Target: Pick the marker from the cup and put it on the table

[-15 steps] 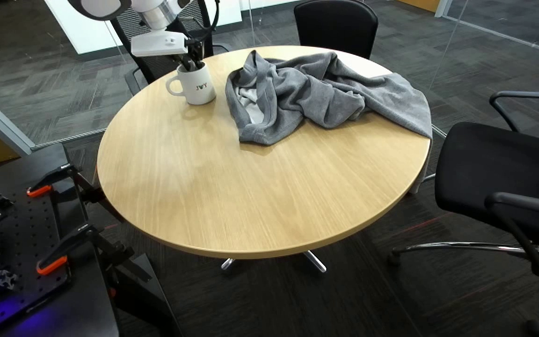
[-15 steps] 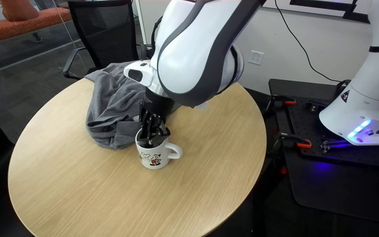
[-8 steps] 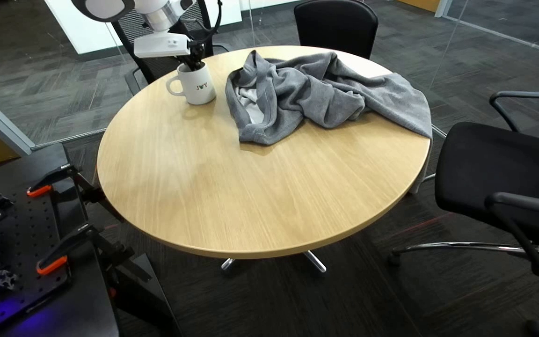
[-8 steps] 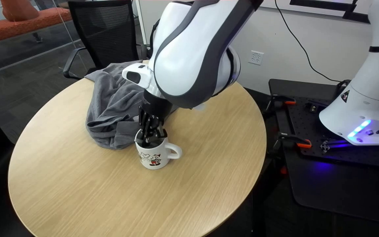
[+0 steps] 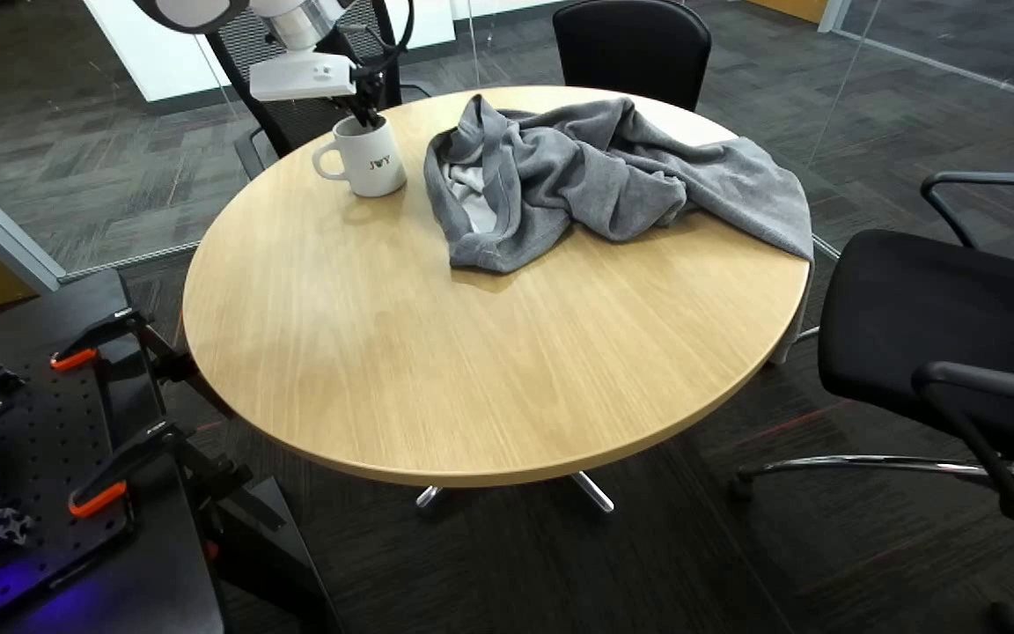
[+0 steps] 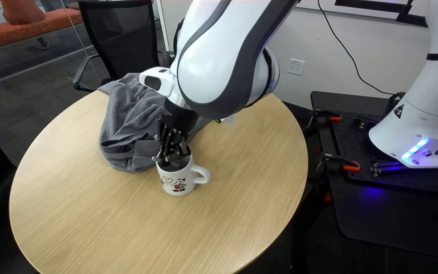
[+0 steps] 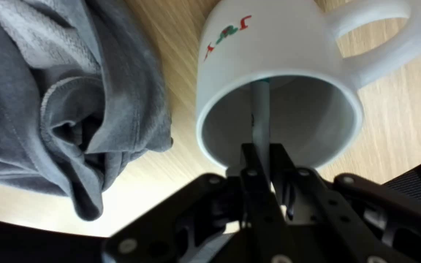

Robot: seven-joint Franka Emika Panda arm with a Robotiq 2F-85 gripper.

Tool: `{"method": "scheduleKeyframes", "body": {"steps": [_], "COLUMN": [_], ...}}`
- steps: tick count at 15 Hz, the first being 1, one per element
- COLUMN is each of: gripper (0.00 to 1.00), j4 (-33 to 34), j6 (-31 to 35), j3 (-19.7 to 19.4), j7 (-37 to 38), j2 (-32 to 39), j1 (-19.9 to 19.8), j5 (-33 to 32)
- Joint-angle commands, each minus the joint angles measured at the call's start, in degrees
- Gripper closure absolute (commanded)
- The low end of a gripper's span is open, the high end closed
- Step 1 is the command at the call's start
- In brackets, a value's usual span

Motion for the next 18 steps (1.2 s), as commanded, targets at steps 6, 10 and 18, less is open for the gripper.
{"method": "scheduleKeyframes", "body": {"steps": [6, 10, 18], "gripper": [0.97, 0.97, 0.97], "j4": [-9.2, -15.6, -27.6], "j6": [10.5, 16.4, 25.8], "j3": [4.8, 4.0, 5.6], "j7": [-1.8, -0.3, 10.7], "j2": [-11.5, -17.5, -28.7], "j1": [-0.2, 1.0, -1.8], "j5": [6.1, 6.1, 0.6]}}
